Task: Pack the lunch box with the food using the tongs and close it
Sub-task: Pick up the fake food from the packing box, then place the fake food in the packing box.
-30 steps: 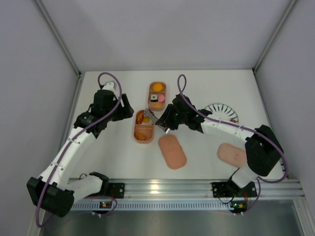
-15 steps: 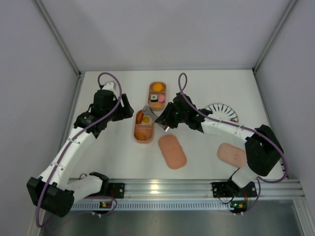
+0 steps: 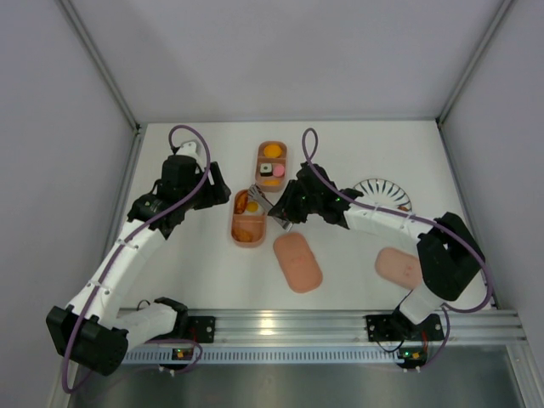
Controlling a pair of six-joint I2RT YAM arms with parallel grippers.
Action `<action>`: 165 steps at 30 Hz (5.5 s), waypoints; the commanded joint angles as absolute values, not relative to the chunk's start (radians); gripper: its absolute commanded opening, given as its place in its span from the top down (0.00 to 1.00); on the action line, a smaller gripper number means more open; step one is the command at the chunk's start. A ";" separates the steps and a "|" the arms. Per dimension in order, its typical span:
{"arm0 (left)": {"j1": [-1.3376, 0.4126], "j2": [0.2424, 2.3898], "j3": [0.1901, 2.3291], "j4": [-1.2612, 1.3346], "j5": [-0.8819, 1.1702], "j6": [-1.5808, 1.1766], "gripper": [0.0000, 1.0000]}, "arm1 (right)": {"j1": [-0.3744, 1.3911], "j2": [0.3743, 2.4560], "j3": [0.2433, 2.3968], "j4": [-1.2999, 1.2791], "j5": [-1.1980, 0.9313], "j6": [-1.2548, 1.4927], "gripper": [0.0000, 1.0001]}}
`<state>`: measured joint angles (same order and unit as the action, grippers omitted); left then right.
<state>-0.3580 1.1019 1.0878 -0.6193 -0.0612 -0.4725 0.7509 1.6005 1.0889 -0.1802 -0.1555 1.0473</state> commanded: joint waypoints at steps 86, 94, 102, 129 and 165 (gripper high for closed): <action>-0.353 1.124 1.103 -0.580 -0.084 -0.463 0.26 | 0.448 1.490 1.161 -0.247 -0.221 0.899 1.00; -0.353 1.115 1.104 -0.583 -0.084 -0.462 0.26 | 0.448 1.542 1.282 -0.437 -0.170 0.793 1.00; -0.351 1.118 1.103 -0.580 -0.083 -0.462 0.26 | 0.449 1.597 1.374 -0.509 -0.144 0.724 1.00; -0.351 1.124 1.109 -0.583 -0.083 -0.462 0.26 | 0.514 1.706 1.526 -0.615 -0.173 0.606 0.82; -0.350 1.115 1.123 -0.601 -0.101 -0.448 0.26 | 0.580 1.870 1.647 -0.595 -0.196 0.618 0.66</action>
